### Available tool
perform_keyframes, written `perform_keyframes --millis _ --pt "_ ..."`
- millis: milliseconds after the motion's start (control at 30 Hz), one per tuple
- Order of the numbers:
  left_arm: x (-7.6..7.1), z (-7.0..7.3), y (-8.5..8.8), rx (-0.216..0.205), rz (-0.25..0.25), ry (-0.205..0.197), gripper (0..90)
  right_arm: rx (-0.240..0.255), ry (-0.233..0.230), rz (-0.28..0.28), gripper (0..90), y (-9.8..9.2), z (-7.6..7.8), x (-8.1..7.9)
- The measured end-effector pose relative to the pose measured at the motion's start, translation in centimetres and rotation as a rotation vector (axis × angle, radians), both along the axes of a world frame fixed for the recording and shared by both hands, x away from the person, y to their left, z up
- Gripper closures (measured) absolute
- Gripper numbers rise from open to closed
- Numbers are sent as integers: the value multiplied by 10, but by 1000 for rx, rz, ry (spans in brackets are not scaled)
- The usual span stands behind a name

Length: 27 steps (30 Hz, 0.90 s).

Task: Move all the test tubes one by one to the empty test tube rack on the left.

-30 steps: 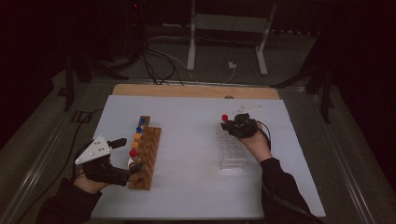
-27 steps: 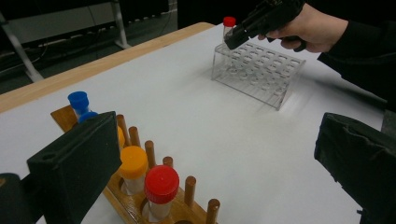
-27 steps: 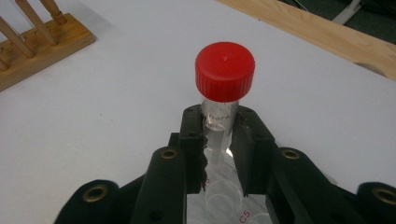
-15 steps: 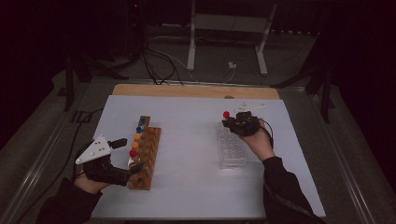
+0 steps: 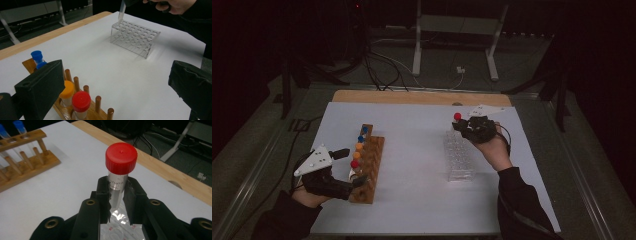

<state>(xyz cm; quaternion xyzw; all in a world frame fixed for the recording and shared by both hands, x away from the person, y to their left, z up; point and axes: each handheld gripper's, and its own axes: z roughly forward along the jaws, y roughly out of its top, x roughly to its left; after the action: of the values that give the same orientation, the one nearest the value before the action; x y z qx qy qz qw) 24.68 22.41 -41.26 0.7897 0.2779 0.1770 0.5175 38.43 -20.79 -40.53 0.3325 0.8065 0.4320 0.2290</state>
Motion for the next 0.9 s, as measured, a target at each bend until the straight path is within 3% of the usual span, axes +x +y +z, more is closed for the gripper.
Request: perform_keyframes --millis 433,900 --pt "-1 2 -7 -8 -28 5 12 -4 -18 106 742 24 12 -30" --pt "-3 6 -20 -18 -75 12 12 -38 1 269 742 67 0 -73"
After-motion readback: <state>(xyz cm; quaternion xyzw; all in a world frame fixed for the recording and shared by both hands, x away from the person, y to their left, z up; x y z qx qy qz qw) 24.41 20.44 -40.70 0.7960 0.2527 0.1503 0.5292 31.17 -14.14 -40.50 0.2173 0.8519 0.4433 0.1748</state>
